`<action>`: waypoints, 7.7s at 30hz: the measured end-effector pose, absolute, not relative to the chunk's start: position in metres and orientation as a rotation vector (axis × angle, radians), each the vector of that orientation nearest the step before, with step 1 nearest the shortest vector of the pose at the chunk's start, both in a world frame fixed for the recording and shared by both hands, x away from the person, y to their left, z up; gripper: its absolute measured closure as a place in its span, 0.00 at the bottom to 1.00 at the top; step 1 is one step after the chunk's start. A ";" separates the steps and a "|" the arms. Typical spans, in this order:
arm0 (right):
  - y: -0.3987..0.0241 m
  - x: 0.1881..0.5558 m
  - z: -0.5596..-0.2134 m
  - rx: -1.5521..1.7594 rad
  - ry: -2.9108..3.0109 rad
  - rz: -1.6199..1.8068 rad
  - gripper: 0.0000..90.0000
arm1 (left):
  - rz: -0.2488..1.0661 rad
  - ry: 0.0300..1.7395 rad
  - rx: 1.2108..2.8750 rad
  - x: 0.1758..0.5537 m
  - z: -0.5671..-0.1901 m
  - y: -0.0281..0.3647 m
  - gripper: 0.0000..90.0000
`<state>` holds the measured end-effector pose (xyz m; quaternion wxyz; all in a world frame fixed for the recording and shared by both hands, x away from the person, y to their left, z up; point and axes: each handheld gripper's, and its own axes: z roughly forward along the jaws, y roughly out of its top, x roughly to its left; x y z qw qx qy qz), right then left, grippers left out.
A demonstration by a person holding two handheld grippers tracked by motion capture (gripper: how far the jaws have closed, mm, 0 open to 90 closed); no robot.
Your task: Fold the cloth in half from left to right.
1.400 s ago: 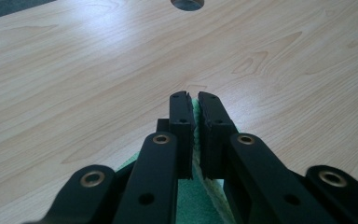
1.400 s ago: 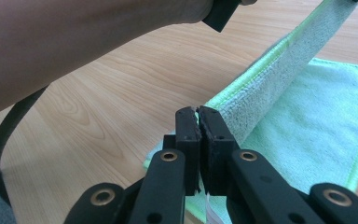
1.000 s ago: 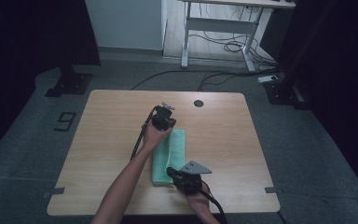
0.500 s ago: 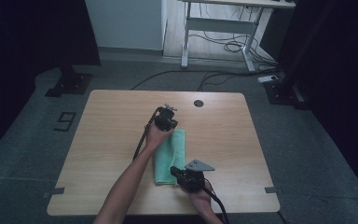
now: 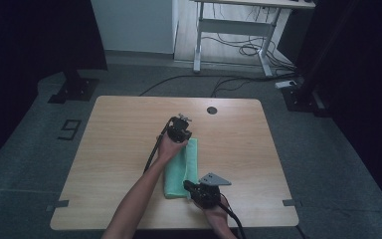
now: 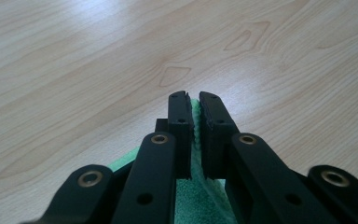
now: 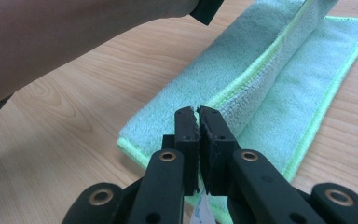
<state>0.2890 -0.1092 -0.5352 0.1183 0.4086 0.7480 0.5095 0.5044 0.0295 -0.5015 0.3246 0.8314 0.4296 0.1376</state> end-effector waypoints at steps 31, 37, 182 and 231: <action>-0.122 0.283 -0.549 1.281 2.192 1.418 0.95 | 0.354 1.107 2.207 0.503 -0.517 0.010 0.92; -0.123 0.284 -0.552 1.291 2.199 1.407 0.95 | 0.354 1.114 2.212 0.505 -0.523 0.006 0.92; -0.053 0.366 -0.525 1.049 2.381 1.243 0.68 | 0.299 1.170 2.182 0.474 -0.532 0.100 0.74; -0.046 0.292 -0.552 0.844 2.452 1.185 0.68 | 0.294 1.175 2.148 0.478 -0.534 0.100 0.77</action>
